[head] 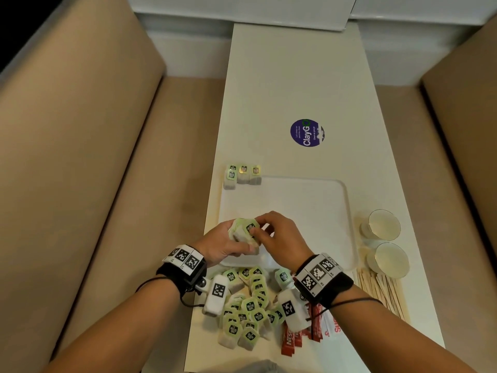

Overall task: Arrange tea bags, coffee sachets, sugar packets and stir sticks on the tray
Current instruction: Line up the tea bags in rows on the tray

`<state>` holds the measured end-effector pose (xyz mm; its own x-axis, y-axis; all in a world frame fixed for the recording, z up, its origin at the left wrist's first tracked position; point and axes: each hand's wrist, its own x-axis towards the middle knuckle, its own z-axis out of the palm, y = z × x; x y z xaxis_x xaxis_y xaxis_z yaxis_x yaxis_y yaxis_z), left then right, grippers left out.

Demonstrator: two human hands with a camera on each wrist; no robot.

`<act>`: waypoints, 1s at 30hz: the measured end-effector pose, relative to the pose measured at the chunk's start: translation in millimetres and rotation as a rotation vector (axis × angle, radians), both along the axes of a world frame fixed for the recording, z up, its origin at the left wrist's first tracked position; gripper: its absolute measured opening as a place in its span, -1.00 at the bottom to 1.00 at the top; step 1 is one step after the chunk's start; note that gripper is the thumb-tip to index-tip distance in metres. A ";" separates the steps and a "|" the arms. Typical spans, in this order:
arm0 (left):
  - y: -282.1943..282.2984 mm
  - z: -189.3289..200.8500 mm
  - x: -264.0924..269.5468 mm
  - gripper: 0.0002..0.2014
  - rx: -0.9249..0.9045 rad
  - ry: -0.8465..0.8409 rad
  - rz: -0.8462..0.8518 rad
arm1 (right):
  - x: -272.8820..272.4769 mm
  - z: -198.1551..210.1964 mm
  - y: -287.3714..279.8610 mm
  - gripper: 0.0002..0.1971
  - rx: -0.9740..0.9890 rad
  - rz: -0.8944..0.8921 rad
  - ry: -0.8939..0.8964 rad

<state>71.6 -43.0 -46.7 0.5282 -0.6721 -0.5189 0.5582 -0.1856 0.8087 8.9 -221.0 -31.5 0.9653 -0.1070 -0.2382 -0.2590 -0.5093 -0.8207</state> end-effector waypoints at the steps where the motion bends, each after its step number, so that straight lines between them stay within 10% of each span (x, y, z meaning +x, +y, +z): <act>1: 0.9 0.9 0.0 -0.48 -0.006 0.010 0.003 | 0.6 0.8 -0.6 -0.84 -0.005 -0.005 -0.007; 30: -6.6 2.8 19.8 -0.92 0.201 -0.191 0.215 | 12.8 2.9 -14.2 -0.88 0.043 0.047 0.013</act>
<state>91.3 -49.6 -43.9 0.7471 -0.4292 -0.5075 0.4437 -0.2464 0.8616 21.7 -235.3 -28.6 0.9657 -0.0516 -0.2546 -0.2470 -0.4858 -0.8385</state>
